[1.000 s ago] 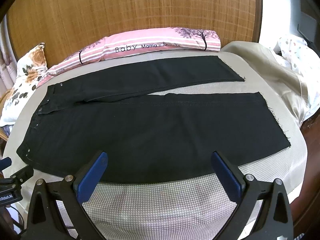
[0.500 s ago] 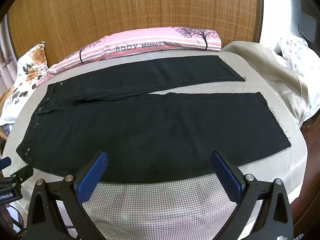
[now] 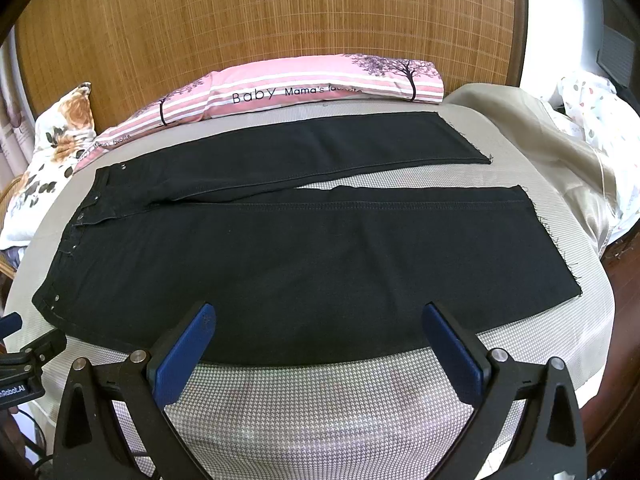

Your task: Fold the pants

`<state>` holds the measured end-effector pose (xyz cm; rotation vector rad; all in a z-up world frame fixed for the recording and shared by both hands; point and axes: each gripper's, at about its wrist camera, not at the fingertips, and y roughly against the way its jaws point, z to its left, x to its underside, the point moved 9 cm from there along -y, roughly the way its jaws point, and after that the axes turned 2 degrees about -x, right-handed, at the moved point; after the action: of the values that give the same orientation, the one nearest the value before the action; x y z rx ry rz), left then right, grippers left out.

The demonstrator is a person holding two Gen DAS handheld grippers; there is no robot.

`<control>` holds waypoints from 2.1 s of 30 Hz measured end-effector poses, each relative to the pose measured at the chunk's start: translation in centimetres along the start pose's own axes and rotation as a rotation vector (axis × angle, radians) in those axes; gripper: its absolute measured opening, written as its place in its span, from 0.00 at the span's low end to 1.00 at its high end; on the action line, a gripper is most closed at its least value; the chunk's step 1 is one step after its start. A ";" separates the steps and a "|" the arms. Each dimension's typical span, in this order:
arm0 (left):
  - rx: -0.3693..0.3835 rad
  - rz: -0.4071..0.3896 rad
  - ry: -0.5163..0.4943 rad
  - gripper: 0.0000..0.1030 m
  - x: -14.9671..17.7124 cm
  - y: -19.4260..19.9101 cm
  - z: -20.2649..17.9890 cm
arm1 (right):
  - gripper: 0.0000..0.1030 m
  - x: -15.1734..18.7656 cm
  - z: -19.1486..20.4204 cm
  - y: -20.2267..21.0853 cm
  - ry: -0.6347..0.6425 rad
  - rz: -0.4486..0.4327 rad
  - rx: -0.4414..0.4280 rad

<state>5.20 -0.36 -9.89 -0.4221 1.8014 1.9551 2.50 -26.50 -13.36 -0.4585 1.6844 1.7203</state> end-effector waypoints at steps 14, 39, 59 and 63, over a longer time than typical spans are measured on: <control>0.005 0.001 0.003 1.00 -0.2 0.0 0.1 | 1.00 -0.3 0.4 0.0 0.015 -0.010 -0.004; 0.061 -0.047 0.098 1.00 -7.5 -1.7 5.5 | 1.00 -3.8 2.2 -2.7 0.048 0.049 -0.040; 0.293 -0.036 0.326 0.59 -21.0 -15.6 18.9 | 1.00 -11.6 11.2 -12.1 0.182 0.087 -0.157; 0.354 -0.006 0.340 0.52 -22.1 -19.1 19.0 | 1.00 -11.1 12.6 -14.2 0.183 0.125 -0.181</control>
<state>35.33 16.86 -13.13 -0.6666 2.2996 1.5814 22.48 -17.64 -15.07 -0.6218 1.7228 1.9842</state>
